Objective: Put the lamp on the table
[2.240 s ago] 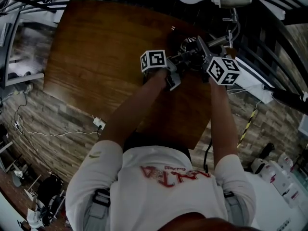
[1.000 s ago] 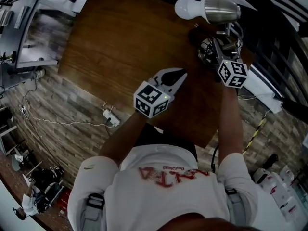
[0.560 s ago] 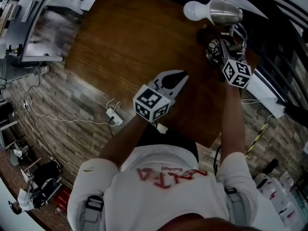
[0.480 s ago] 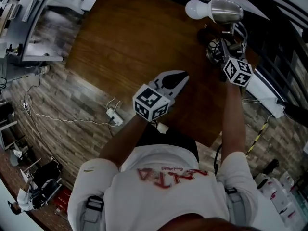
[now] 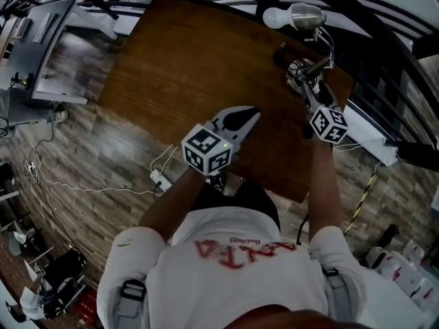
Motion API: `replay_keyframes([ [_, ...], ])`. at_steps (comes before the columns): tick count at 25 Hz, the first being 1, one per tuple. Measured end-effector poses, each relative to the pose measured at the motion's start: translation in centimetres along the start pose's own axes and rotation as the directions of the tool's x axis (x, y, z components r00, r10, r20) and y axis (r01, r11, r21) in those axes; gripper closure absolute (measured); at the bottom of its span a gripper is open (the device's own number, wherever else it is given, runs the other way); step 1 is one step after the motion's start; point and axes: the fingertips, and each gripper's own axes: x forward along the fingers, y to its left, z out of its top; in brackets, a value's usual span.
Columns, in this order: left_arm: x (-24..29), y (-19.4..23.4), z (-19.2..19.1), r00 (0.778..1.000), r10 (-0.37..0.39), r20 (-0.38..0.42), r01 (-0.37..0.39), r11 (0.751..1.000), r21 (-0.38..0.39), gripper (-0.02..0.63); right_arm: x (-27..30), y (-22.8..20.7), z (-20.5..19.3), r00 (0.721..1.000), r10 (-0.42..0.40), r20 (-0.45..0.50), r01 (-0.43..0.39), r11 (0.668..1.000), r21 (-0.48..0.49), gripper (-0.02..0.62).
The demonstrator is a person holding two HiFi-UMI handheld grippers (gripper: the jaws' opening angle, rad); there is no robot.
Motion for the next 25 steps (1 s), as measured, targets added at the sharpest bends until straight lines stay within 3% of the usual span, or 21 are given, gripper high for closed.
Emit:
replay_keyframes([
  [3,-0.6,-1.3,0.4,0.999,-0.033,0.015,0.033,0.999,-0.018,0.577,-3.1,2.3,0.1,0.999,-0.015,0.028,0.014,0.999,0.029,0.376],
  [12,-4.8,-4.7,2.8,0.994,-0.097,0.05,0.093,0.993,0.074,0.577,-12.5,9.7,3.5,0.994,-0.03,0.105,0.03,1.0,0.008,0.509],
  [15,-6.4,-5.2,3.6,0.994,-0.095,0.055,0.09,0.992,0.093,0.577,-15.1,10.4,4.3,0.99,-0.081,0.117,0.086,0.995,-0.042,0.532],
  [19,-8.9,-6.4,5.3,0.992,-0.111,0.062,0.102,0.985,0.14,0.577,-18.7,10.7,5.5,0.98,-0.141,0.143,0.146,0.989,-0.023,0.543],
  [25,-11.1,-6.5,6.2,0.995,-0.066,0.074,0.046,0.967,0.249,0.577,-22.4,14.4,7.8,0.968,-0.147,0.206,0.155,0.987,-0.027,0.558],
])
